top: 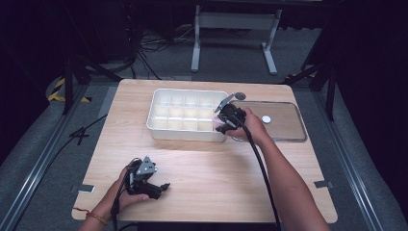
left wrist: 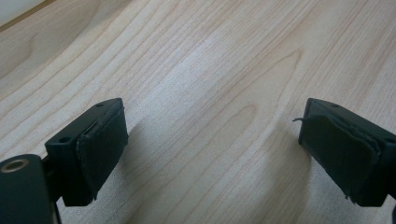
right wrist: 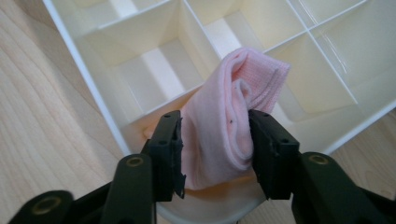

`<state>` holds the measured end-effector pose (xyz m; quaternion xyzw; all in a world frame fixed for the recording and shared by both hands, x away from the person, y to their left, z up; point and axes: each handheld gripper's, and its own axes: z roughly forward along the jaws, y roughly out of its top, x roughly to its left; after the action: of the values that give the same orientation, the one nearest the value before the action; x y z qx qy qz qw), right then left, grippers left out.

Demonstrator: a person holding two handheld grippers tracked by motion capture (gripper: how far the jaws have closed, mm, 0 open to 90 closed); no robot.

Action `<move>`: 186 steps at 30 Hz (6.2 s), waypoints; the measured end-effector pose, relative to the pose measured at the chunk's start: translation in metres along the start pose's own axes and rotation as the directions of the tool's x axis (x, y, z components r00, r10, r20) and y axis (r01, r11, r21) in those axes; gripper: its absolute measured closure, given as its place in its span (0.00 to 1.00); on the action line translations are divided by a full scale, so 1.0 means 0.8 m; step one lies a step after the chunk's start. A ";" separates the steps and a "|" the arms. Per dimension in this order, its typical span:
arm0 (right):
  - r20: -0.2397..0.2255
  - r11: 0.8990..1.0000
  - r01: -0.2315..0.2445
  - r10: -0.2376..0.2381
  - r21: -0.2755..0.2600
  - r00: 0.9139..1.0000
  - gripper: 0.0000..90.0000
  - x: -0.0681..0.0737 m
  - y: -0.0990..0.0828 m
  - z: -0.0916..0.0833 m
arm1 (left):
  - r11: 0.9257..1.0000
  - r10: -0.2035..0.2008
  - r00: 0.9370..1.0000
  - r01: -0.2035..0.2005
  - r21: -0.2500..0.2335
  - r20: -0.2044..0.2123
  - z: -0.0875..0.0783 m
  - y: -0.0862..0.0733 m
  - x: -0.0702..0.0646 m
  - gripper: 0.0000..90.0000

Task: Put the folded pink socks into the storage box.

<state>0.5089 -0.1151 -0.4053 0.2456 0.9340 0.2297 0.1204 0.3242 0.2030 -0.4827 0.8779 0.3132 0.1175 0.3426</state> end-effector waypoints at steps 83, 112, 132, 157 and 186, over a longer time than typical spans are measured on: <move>-0.040 0.993 -0.045 0.050 0.112 0.998 0.87 -0.007 0.009 0.023 | 1.000 0.002 1.000 -0.002 -0.003 -0.002 0.001 0.000 0.000 0.09; -0.019 0.991 -0.056 0.054 -0.118 0.998 0.70 0.011 -0.001 -0.038 | 1.000 0.002 1.000 -0.002 -0.003 -0.002 0.001 0.000 0.000 0.09; 0.032 0.973 -0.071 0.080 -0.219 0.996 0.47 0.020 -0.043 -0.082 | 1.000 0.000 1.000 0.000 -0.005 -0.002 0.002 0.001 0.000 0.08; 0.106 0.982 0.027 -0.007 -0.187 0.994 0.43 0.054 -0.098 -0.100 | 1.000 -0.001 1.000 0.001 0.005 -0.003 0.001 0.001 0.000 0.08; 0.116 0.995 0.003 0.009 -0.104 0.993 0.37 0.083 -0.201 -0.080 | 1.000 -0.003 1.000 0.003 0.005 -0.003 0.002 0.002 0.000 0.08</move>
<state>0.3660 -0.2294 -0.4356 0.2536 0.9119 0.2634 0.1867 0.3251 0.2015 -0.4827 0.8782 0.3154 0.1172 0.3400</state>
